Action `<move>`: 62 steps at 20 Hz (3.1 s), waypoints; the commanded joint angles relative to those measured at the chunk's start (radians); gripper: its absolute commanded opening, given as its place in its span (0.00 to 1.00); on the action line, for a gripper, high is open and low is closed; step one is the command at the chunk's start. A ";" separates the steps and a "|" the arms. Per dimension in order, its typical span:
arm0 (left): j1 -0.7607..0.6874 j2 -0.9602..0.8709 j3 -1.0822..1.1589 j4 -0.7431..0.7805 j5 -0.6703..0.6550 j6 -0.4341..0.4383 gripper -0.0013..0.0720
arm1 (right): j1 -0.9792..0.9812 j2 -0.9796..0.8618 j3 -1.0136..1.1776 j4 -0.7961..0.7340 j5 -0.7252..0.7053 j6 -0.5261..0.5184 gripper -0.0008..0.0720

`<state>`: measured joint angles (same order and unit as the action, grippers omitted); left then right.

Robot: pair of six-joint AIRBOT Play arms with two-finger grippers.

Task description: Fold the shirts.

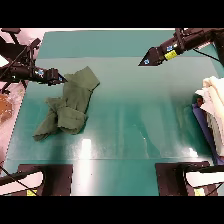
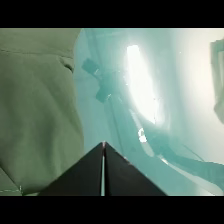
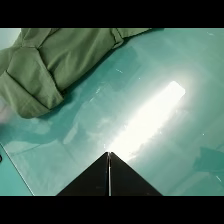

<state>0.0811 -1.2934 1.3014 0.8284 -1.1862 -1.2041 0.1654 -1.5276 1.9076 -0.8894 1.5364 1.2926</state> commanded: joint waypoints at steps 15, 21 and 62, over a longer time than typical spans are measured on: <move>0.000 0.000 0.000 0.001 0.000 0.000 0.05 | -0.001 0.000 0.000 0.000 -0.016 0.007 0.04; 0.000 0.000 0.000 0.000 0.021 0.000 0.05 | -0.002 0.003 0.000 0.000 0.116 0.126 0.17; 0.092 0.002 0.306 -0.447 -0.168 0.086 0.05 | -0.304 0.105 -0.001 -0.032 0.129 0.270 0.64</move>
<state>0.1719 -1.3773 1.4902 0.5827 -1.3159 -1.2411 -0.1204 -1.4296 1.9068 -0.8970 1.6684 1.5574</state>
